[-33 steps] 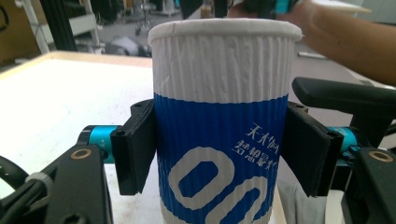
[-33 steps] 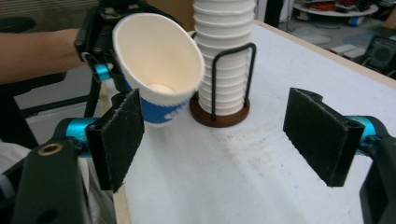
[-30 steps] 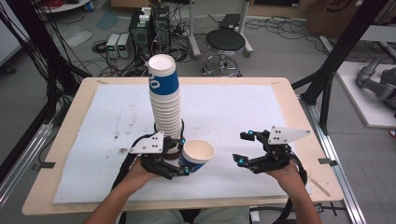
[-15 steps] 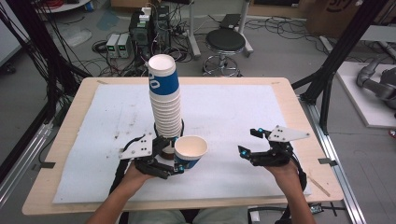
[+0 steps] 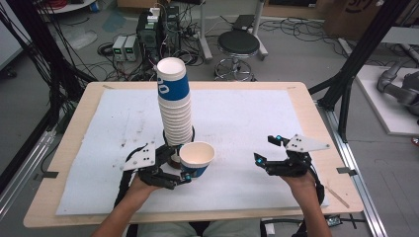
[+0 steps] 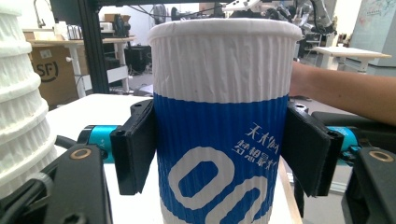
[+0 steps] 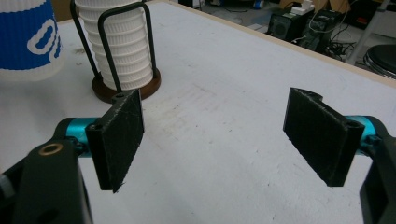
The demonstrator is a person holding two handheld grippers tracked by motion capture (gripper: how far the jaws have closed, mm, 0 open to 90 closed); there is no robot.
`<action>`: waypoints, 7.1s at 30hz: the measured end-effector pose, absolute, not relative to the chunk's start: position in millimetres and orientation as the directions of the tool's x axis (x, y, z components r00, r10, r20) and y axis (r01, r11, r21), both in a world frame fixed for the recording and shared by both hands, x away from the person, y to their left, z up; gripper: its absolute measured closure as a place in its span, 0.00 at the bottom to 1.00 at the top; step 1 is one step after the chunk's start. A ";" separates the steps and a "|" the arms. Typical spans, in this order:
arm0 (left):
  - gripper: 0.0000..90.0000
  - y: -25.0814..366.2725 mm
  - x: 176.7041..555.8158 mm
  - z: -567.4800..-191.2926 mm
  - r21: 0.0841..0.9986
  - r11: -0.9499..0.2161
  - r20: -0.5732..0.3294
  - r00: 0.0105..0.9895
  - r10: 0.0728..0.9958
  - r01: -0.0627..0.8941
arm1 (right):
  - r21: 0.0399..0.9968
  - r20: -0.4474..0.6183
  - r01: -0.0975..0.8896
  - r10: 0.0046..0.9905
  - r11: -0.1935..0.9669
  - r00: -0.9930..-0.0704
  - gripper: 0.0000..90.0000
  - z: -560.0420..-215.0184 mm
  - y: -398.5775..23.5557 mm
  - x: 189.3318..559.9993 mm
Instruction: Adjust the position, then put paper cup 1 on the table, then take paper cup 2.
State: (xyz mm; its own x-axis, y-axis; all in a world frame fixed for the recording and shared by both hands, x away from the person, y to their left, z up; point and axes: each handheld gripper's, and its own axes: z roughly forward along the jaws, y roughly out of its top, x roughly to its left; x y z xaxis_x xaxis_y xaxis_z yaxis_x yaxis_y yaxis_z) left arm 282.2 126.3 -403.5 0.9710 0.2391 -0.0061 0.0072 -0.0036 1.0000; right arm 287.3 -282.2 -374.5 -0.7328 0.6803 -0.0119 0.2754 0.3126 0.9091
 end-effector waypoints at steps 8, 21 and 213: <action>0.35 126.2 281.9 -404.1 1.000 -0.008 0.002 0.970 0.243 0.000 | 0.910 -0.011 0.275 0.681 0.310 -0.732 0.23 -374.7 -283.8 287.1; 0.34 128.9 278.8 -402.6 1.000 0.004 0.008 0.972 0.236 -0.009 | 0.910 -0.002 0.285 0.690 0.301 -0.724 0.23 -377.2 -285.4 286.9; 0.17 251.8 257.0 -374.3 0.990 0.009 -0.108 0.731 0.674 0.138 | 0.934 0.010 0.136 0.356 0.331 -0.934 0.22 -221.4 -181.8 344.4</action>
State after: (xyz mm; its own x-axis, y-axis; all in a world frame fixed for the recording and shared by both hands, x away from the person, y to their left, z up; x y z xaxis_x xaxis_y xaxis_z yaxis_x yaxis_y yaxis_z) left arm 257.0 251.8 -374.3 0.7311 0.6736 -0.1080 0.1377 0.0094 0.9904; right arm 344.4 -181.8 -221.4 -0.9344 0.3562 0.0103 0.1363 0.3306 0.9339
